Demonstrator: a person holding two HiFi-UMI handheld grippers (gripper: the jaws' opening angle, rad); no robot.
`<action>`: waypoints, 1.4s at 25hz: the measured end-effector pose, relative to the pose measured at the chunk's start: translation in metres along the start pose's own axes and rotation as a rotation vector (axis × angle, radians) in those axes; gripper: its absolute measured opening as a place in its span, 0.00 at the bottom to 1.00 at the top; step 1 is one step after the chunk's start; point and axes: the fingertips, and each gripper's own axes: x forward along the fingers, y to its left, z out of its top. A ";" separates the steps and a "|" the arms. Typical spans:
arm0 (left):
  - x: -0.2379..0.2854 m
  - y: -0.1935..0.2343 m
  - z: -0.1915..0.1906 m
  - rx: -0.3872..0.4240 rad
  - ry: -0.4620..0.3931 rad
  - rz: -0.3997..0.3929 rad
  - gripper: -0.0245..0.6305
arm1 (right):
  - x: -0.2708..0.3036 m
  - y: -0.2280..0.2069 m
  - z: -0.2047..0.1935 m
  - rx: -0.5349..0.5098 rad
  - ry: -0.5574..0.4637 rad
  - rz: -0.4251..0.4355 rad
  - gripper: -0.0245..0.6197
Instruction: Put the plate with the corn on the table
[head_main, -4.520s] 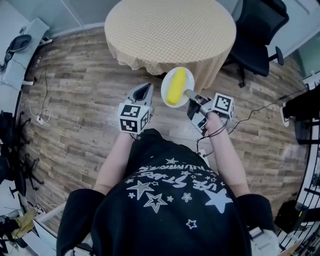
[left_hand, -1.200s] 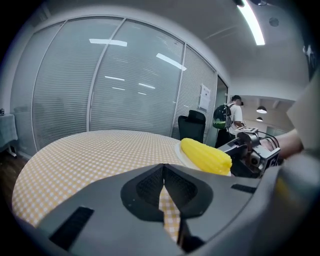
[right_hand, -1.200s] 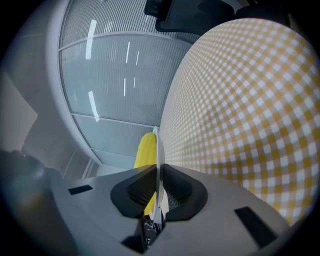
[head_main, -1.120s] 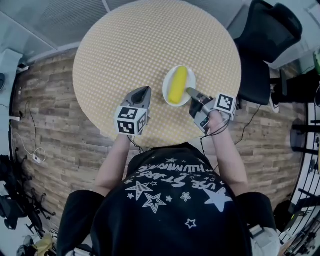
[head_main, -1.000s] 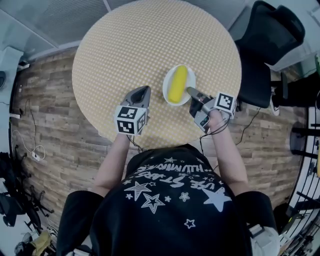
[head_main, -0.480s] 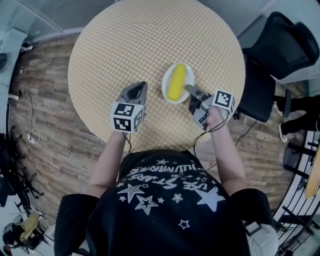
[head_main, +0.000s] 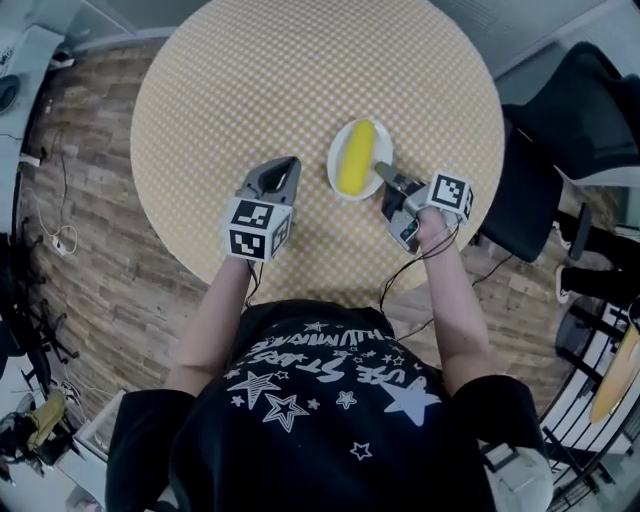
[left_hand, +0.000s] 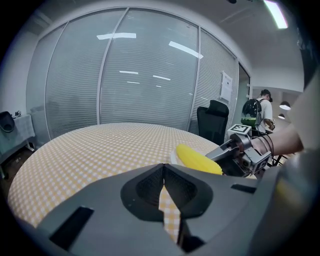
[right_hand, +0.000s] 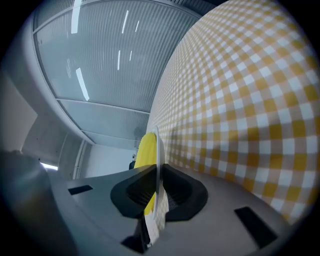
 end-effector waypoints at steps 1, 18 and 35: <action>0.004 -0.001 0.001 0.000 0.003 0.001 0.05 | 0.001 -0.002 0.004 -0.003 0.008 -0.003 0.10; 0.010 0.016 -0.005 -0.018 0.029 0.050 0.05 | 0.029 -0.024 0.027 -0.002 0.037 -0.088 0.10; -0.010 0.008 -0.002 -0.018 -0.012 0.024 0.05 | 0.022 -0.030 0.026 -0.168 -0.050 -0.336 0.10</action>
